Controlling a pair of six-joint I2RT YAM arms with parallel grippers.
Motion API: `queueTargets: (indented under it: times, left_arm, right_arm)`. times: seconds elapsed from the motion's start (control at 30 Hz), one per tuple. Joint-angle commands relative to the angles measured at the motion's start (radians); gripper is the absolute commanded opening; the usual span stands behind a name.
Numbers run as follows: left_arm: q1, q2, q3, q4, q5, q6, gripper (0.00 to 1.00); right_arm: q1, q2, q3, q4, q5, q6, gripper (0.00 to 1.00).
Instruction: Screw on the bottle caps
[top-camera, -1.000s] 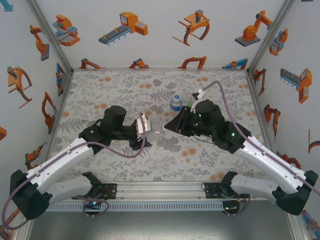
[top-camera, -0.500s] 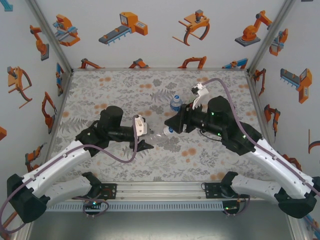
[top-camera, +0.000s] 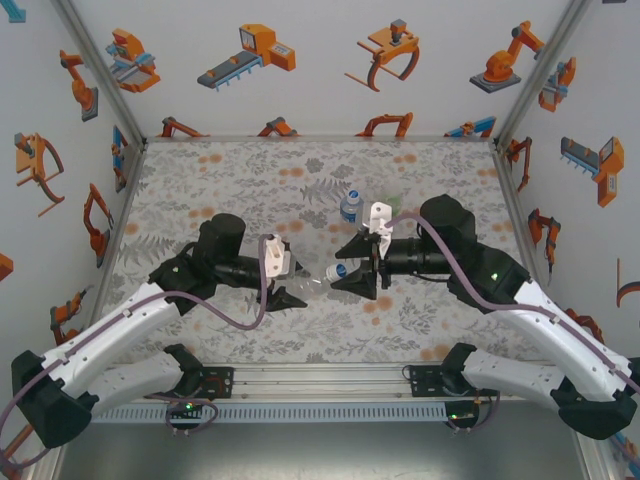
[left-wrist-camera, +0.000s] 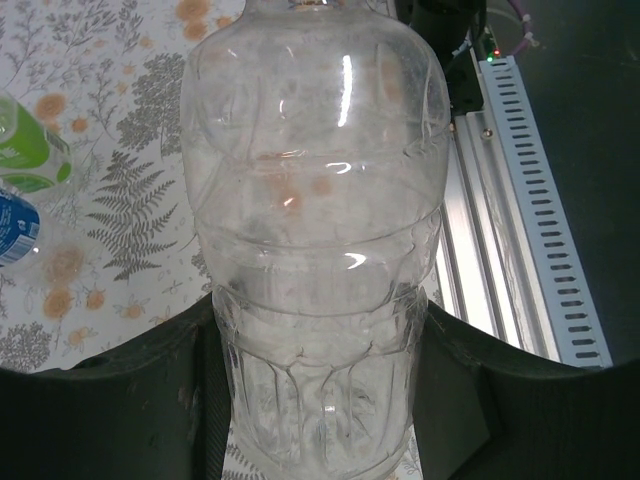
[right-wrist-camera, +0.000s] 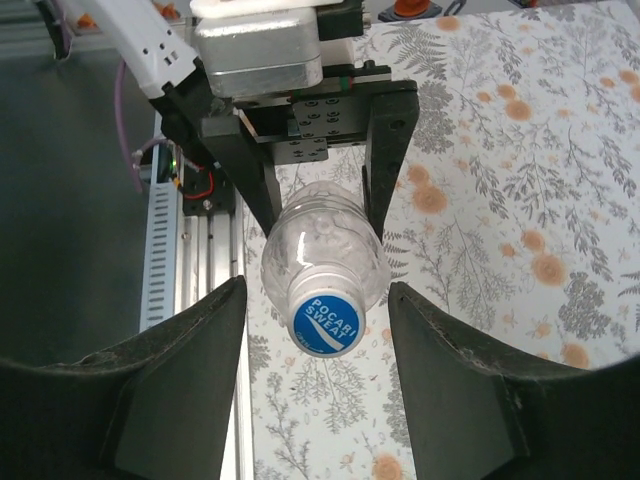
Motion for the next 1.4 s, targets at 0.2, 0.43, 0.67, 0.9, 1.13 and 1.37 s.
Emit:
queueTargets:
  times: [0.2, 0.43, 0.67, 0.9, 1.13, 1.37]
  left_arm:
    - [-0.011, -0.022, 0.034, -0.028, 0.049, 0.020, 0.00]
    - [-0.012, -0.018, 0.040, -0.028, 0.047, 0.024, 0.00]
    - [-0.013, -0.027, 0.034, -0.033, 0.042, 0.024, 0.00]
    - [-0.013, -0.037, 0.033, -0.040, 0.038, 0.023, 0.00]
    - [-0.013, -0.037, 0.031, -0.041, 0.008, 0.021, 0.00]
    - [-0.014, -0.023, 0.017, -0.001, -0.133, -0.001, 0.00]
  right_arm:
    - [0.004, -0.009, 0.002, -0.009, -0.008, -0.073, 0.46]
    - [0.003, -0.009, -0.007, -0.016, -0.023, -0.072, 0.44]
    - [0.004, -0.002, -0.008, -0.033, -0.068, -0.076, 0.44]
    - [0.004, 0.007, -0.009, -0.027, -0.058, -0.071, 0.33]
    - [0.004, 0.023, -0.019, 0.004, 0.025, 0.057, 0.14]
    - [0.005, 0.038, -0.084, 0.079, 0.298, 0.649, 0.00]
